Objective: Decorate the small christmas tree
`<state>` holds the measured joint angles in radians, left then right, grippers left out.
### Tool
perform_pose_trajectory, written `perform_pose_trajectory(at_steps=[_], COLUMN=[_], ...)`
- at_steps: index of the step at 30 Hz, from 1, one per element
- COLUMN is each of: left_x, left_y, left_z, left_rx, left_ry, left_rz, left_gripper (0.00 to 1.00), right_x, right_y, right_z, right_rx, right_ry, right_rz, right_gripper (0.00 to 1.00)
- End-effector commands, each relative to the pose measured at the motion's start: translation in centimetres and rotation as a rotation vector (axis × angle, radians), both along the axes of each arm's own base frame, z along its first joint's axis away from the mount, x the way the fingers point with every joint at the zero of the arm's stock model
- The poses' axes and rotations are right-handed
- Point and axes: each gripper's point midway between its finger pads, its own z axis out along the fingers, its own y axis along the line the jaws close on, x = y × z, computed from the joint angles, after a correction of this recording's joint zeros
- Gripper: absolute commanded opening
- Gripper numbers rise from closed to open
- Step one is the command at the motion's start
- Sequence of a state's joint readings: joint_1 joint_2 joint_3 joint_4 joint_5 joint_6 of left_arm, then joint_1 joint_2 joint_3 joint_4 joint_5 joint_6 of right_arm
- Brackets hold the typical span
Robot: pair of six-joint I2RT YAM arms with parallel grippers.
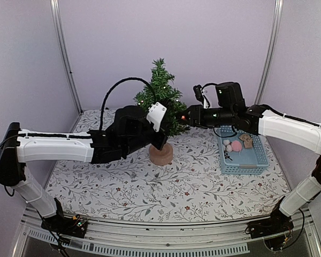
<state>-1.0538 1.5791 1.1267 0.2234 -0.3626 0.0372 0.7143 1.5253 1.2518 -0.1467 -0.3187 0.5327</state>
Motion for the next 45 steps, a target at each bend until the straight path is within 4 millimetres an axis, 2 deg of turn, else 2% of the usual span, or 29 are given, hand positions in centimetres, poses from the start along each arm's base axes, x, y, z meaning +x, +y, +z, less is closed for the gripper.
perform_pose_trajectory(at_steps=[1,10,16,20,26,40,45], left_x=[0.1,-1.2,-2.3,-3.0,-3.0,-0.9,-0.5], left_y=[-0.8,0.1,0.2,-0.3,-1.7,-1.8,-1.8], left_z=[0.9,1.5,1.8,2.4,2.0,1.1,0.7], left_rx=[-0.017,-0.049,-0.077,-0.096,-0.095,-0.09,-0.072], left_ry=[-0.025,-0.022,-0.021,-0.043,-0.037,-0.009,0.001], left_rz=[-0.015,-0.048,-0.1,-0.133,-0.154,-0.058,-0.047], left_gripper=[0.0,0.0,0.19,0.24,0.3,0.3,0.2], right_x=[-0.3,-0.9,-1.5,-1.7,-1.9,-1.7,-1.5], right_y=[-0.4,-0.7,-1.0,-1.2,-1.1,-0.8,-0.7], right_z=[0.9,2.2,3.7,3.8,3.3,2.7,2.6], right_rx=[0.002,0.043,0.078,0.079,0.074,0.071,0.072], right_ry=[-0.04,-0.067,-0.097,-0.098,-0.084,-0.074,-0.072], right_rz=[-0.006,0.004,0.008,0.006,0.016,0.02,0.02], right_gripper=[0.19,0.19,0.19,0.19,0.18,0.18,0.18])
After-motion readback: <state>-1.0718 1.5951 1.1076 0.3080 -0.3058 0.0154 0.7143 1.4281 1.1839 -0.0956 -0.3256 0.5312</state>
